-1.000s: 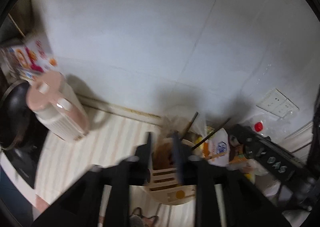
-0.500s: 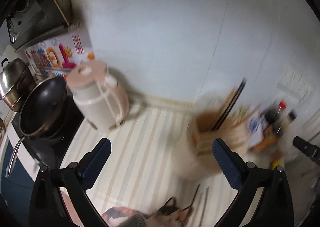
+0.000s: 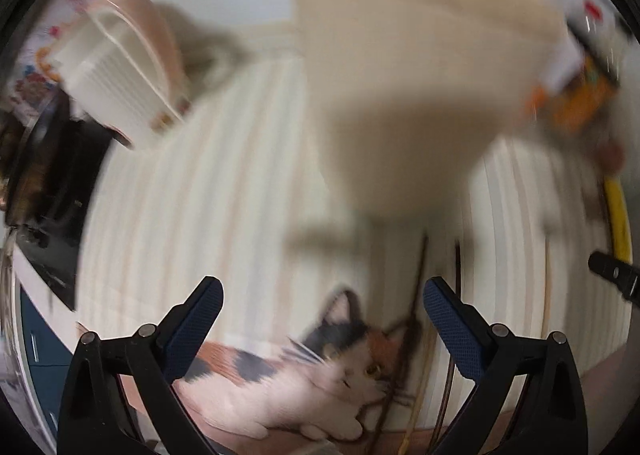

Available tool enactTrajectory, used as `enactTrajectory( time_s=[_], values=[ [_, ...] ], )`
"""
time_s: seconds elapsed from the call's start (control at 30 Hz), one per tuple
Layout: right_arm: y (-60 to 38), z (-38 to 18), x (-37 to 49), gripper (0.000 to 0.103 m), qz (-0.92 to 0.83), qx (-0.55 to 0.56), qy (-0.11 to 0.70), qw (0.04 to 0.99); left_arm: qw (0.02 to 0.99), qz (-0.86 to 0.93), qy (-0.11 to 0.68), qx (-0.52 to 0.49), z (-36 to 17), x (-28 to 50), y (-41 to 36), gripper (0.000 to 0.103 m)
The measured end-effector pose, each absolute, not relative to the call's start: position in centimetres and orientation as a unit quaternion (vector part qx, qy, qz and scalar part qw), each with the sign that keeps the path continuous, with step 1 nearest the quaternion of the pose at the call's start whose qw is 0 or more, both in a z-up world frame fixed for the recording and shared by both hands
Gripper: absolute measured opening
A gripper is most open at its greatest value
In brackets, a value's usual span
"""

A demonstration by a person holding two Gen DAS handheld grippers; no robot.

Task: Organize utensils
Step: 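Grasp a black chopstick with the left tool while the right tool grasps a wooden chopstick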

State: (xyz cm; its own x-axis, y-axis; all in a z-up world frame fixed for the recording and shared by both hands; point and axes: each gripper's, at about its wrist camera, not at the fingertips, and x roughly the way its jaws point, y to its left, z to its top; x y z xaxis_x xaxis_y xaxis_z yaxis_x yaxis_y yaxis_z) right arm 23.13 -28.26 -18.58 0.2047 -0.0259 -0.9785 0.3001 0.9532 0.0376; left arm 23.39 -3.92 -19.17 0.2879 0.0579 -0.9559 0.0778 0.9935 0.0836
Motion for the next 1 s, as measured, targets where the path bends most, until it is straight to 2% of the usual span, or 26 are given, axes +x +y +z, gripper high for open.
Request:
enactTrajectory(
  time_s=[0.03, 0.07, 0.13, 0.17, 0.2, 0.23, 0.4, 0.5, 0.53, 0.6, 0.8, 0.87, 0.93, 1.0],
  values=[
    [-28.4, -19.2, 22.8, 0.047, -0.107, 0.112, 0.627, 0.763, 0.791, -0.016, 0.609, 0.061, -20.3, 23.1, -4.4, 0.091],
    [-28.7, -19.9, 22.4, 0.045, -0.107, 0.113, 0.632, 0.759, 0.78, -0.023, 0.622, 0.068, -21.5, 22.9, -4.9, 0.085],
    [-28.9, -21.2, 21.6, 0.032, -0.101, 0.114, 0.643, 0.751, 0.76, -0.04, 0.645, 0.078, -23.6, 22.5, -5.7, 0.066],
    [-29.0, -21.9, 21.2, 0.031, -0.1, 0.114, 0.649, 0.745, 0.753, -0.046, 0.651, 0.083, -24.5, 22.3, -6.0, 0.059],
    [-29.1, -22.6, 20.8, 0.031, -0.1, 0.114, 0.655, 0.74, 0.747, -0.048, 0.657, 0.088, -25.3, 22.2, -6.3, 0.045],
    [-29.0, -23.0, 20.5, 0.031, -0.099, 0.113, 0.659, 0.737, 0.744, -0.051, 0.66, 0.087, -25.8, 22.1, -6.5, 0.041],
    [-29.0, -24.5, 19.7, 0.031, -0.103, 0.117, 0.671, 0.725, 0.743, -0.061, 0.659, 0.104, -26.7, 21.9, -7.5, 0.037],
    [-29.1, -25.1, 19.3, 0.031, -0.107, 0.122, 0.677, 0.718, 0.744, -0.067, 0.656, 0.105, -27.0, 21.8, -8.0, 0.027],
    [-29.1, -25.3, 19.2, 0.031, -0.108, 0.123, 0.678, 0.716, 0.745, -0.071, 0.655, 0.103, -26.9, 21.7, -8.3, 0.018],
    [-29.2, -25.9, 18.8, 0.031, -0.109, 0.124, 0.682, 0.712, 0.746, -0.074, 0.654, 0.099, -26.9, 21.7, -8.4, 0.007],
    [-28.5, -27.7, 18.0, 0.031, -0.107, 0.112, 0.699, 0.698, 0.751, -0.052, 0.652, 0.095, -26.8, 21.6, -6.8, 0.003],
    [-27.8, -28.1, 17.7, 0.022, -0.111, 0.095, 0.696, 0.703, 0.75, -0.041, 0.654, 0.086, -26.7, 21.8, -5.8, 0.003],
    [-27.4, -28.2, 17.4, 0.007, -0.115, 0.088, 0.692, 0.707, 0.75, -0.025, 0.658, 0.07, -26.6, 21.9, -4.3, 0.003],
    [-27.0, -28.3, 17.1, 0.007, -0.11, 0.094, 0.69, 0.709, 0.748, -0.013, 0.661, 0.053, -26.5, 22.0, -2.9, 0.003]
  ],
)
